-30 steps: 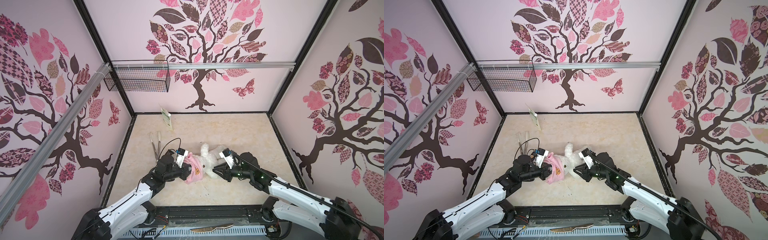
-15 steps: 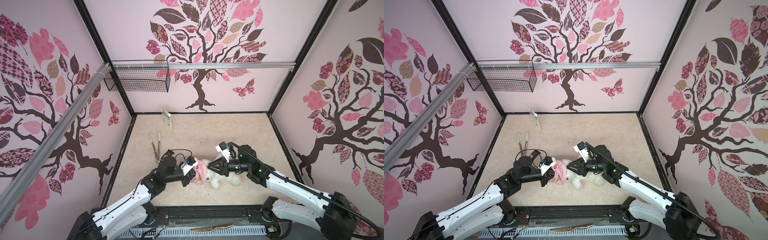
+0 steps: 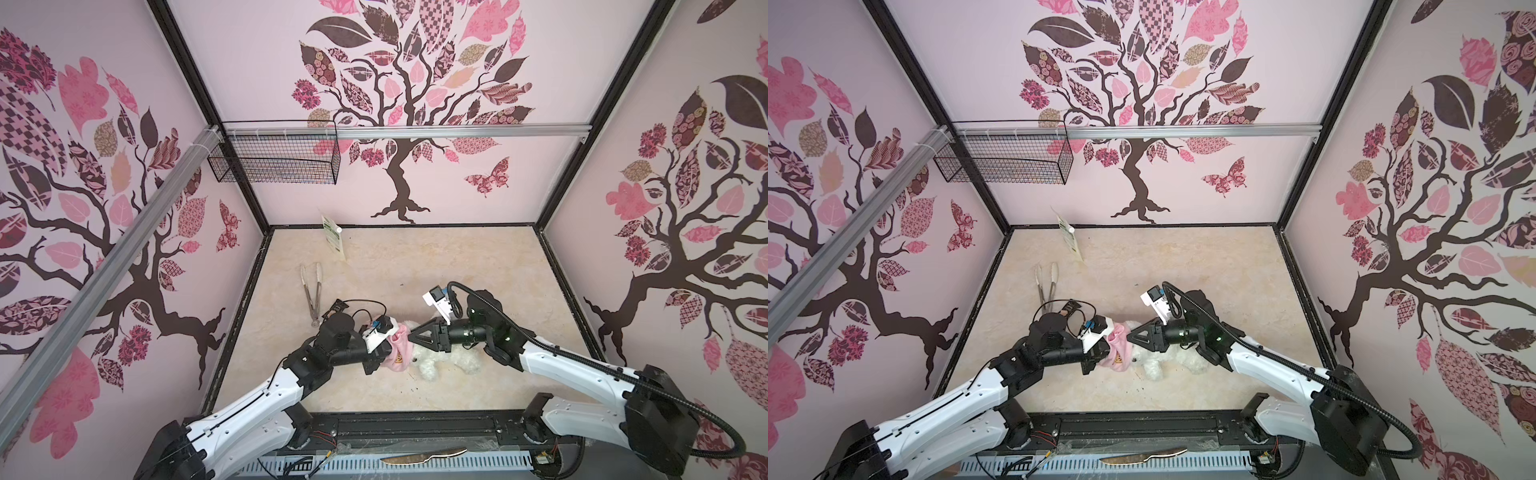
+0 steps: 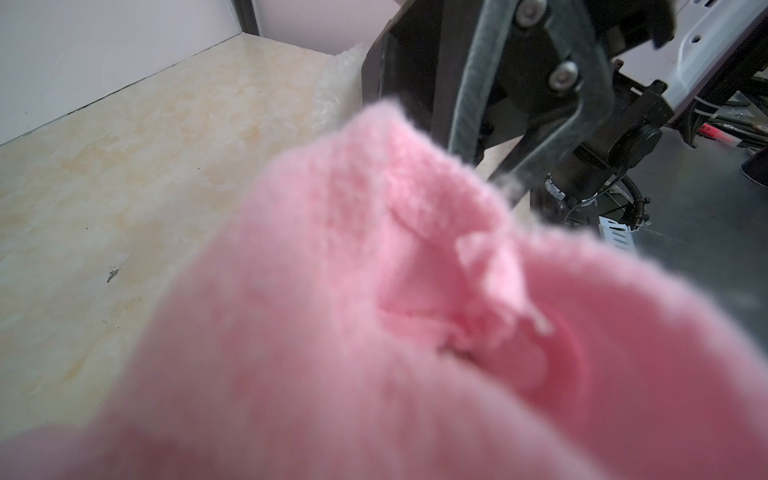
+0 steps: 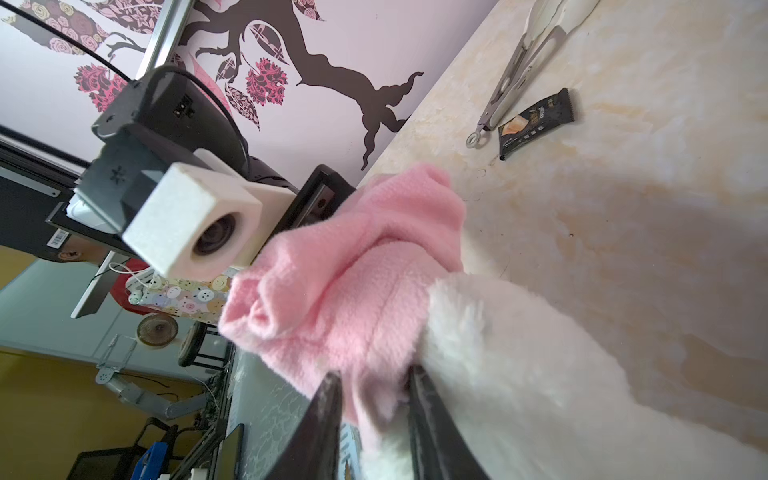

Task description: Dress the teddy bear

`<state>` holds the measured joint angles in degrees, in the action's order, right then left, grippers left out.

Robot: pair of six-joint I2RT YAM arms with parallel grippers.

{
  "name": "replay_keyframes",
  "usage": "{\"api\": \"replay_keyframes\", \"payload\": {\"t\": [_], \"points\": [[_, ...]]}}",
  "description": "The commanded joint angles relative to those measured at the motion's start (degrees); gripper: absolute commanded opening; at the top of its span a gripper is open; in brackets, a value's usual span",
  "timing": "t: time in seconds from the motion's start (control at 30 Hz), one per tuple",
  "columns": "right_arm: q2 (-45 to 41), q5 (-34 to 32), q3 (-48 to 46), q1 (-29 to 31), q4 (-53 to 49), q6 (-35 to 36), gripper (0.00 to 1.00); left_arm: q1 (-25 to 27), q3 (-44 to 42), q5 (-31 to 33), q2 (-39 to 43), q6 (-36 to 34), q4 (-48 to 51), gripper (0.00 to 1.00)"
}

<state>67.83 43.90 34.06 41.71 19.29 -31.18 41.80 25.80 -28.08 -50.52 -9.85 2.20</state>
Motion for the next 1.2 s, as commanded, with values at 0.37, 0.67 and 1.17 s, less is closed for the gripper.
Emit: {"api": "replay_keyframes", "payload": {"t": [0.37, 0.67, 1.17], "points": [[-4.2, -12.0, -3.1, -6.8, -0.6, -4.0, 0.0, 0.5, 2.2, 0.0, 3.2, -5.6, 1.5, 0.0], [-5.1, -12.3, -8.7, -13.0, -3.2, -3.6, 0.0, 0.5, -1.7, 5.9, 10.2, 3.9, -6.6, 0.0], [1.0, -9.9, -2.3, -6.8, -3.0, 1.5, 0.11, 0.5, 0.5, 12.3, 6.8, 23.9, -2.2, 0.0]]}}
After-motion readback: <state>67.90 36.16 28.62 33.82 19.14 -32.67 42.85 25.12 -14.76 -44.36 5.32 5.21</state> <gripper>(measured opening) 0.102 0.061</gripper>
